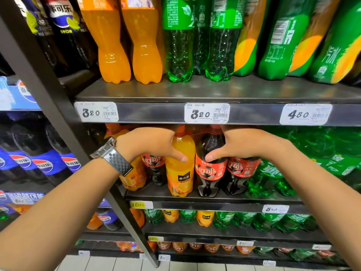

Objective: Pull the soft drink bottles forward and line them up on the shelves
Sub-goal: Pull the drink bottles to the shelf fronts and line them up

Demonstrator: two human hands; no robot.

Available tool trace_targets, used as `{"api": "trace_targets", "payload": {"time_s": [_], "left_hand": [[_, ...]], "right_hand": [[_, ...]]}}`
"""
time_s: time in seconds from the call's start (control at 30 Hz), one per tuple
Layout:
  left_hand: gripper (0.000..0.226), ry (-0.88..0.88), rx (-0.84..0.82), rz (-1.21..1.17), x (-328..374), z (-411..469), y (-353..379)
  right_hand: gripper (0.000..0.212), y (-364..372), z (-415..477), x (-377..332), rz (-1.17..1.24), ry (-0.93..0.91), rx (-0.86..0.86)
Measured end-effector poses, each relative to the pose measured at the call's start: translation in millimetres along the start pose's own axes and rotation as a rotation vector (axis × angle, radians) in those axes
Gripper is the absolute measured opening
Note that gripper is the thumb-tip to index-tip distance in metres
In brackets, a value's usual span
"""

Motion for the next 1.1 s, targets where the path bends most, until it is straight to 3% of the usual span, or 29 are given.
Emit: {"api": "trace_targets", "payload": {"time_s": [0.1, 0.2, 0.4, 0.5, 0.6, 0.7, 0.87, 0.97, 1.1], "left_hand": [[0.082, -0.001, 0.035, 0.001, 1.4, 0.7, -0.8], [0.069, -0.011, 0.038, -0.003, 0.2, 1.5, -1.1], [0.054, -0.050, 0.115, 0.034, 2.3, -3.9, -4.5], [0.087, 0.065, 0.242, -0.098, 18.2, -11.6, -13.8], [0.093, 0.182, 0.376, -0.092, 44.0, -17.8, -24.1], [0.089, 0.257, 0.438, -0.085, 71.2, -16.2, -27.0], [0.091, 0.398, 0.533, -0.085, 114.9, -10.8, -30.5], [0.095, 0.332, 0.436, -0.049, 120.9, 6.3, -19.9], [0.077, 0.138, 0.393, -0.036, 110.2, 17.3, -14.9]], "right_hand": [[0.095, -3.5, 0.2, -1.9, -0.018, -0.019, 0.094], [0.087, -1.5, -0.1, 4.8, -0.040, -0.017, 0.096], [0.099, -3.0, -6.2, 11.4, -0.026, -0.001, 0.129], [0.085, -22.8, -24.1, 14.2, -0.074, -0.013, 0.310], [0.069, -35.8, -41.8, 28.5, -0.236, 0.056, 0.397], [0.084, -36.2, -53.5, 58.2, -0.196, 0.176, 0.326], [0.095, -32.3, -60.3, 65.0, -0.146, 0.178, 0.308], [0.093, -26.3, -57.0, 62.3, -0.131, 0.177, 0.337], [0.081, -24.0, -55.4, 67.1, -0.137, 0.167, 0.380]]}}
Point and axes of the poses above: each hand's wrist, its own z-axis towards the middle knuckle, its own y-axis out of the palm, x = y × z, the point moved 9 cm from there along z, towards the middle knuckle, and after that the axes turned 6 degrees about -y, right-handed, at the moved point
